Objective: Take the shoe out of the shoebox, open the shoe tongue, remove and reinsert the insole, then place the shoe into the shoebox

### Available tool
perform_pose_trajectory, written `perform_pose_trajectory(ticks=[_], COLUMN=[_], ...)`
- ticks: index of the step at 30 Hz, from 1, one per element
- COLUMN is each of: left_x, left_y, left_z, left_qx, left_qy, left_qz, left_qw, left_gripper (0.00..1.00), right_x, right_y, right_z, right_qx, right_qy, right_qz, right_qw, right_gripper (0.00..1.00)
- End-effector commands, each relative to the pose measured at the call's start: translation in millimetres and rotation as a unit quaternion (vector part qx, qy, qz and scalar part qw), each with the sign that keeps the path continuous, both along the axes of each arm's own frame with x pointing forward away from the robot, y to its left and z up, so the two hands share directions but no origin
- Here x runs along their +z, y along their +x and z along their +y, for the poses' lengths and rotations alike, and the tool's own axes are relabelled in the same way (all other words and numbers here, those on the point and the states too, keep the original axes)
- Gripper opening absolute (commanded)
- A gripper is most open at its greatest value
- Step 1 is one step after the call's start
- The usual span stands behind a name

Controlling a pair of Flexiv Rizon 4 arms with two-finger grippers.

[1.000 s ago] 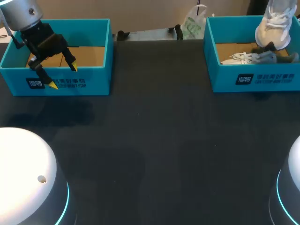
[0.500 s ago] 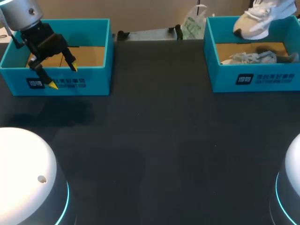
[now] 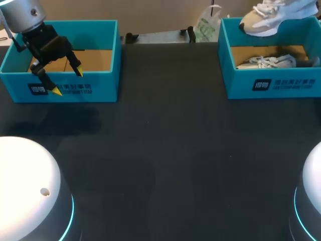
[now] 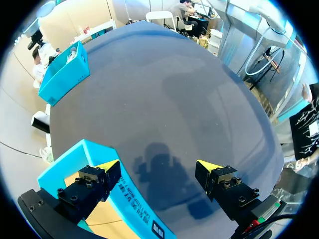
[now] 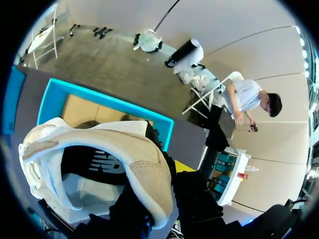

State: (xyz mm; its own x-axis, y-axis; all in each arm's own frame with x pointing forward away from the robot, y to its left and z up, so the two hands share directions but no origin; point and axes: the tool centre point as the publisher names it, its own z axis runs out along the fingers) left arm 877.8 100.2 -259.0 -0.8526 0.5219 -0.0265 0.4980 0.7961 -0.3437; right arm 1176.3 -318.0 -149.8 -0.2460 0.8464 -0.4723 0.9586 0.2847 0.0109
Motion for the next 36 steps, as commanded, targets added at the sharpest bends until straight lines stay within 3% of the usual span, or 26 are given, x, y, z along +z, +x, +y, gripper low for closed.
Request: perform_pose_trajectory(ticks=[1,9,20,22,36], left_x=[-0.2,-0.2,-0.2,-0.2,-0.2], left_y=[-0.1,-0.1,-0.1,-0.1,-0.1], left_z=[0.4,0.4,0.4,0.4,0.4], left_qx=[0.000,0.000,0.000,0.000,0.000], left_qy=[0.001,0.001,0.001,0.001,0.001], left_qz=[0.000,0.000,0.000,0.000,0.000], left_qw=[1.000,1.000,1.000,1.000,1.000], left_gripper=[1.00,1.00,1.00,1.00,1.00], right_x=[1.7,1.7,-40.1,-39.3,-43.5], right_y=[-7.3,-7.3,-12.6,-20.7,-23.2], right_z=[0.6,0.6,-14.6,-14.1,-15.3], right_qx=[0.003,0.003,-0.107,-0.127,-0.136], right_qy=[-0.001,-0.001,0.020,0.031,0.037], right_qz=[-0.006,-0.006,-0.049,-0.071,-0.073], right_qw=[1.000,1.000,0.993,0.989,0.987], right_gripper=[0.00,0.00,0.00,0.00,0.00])
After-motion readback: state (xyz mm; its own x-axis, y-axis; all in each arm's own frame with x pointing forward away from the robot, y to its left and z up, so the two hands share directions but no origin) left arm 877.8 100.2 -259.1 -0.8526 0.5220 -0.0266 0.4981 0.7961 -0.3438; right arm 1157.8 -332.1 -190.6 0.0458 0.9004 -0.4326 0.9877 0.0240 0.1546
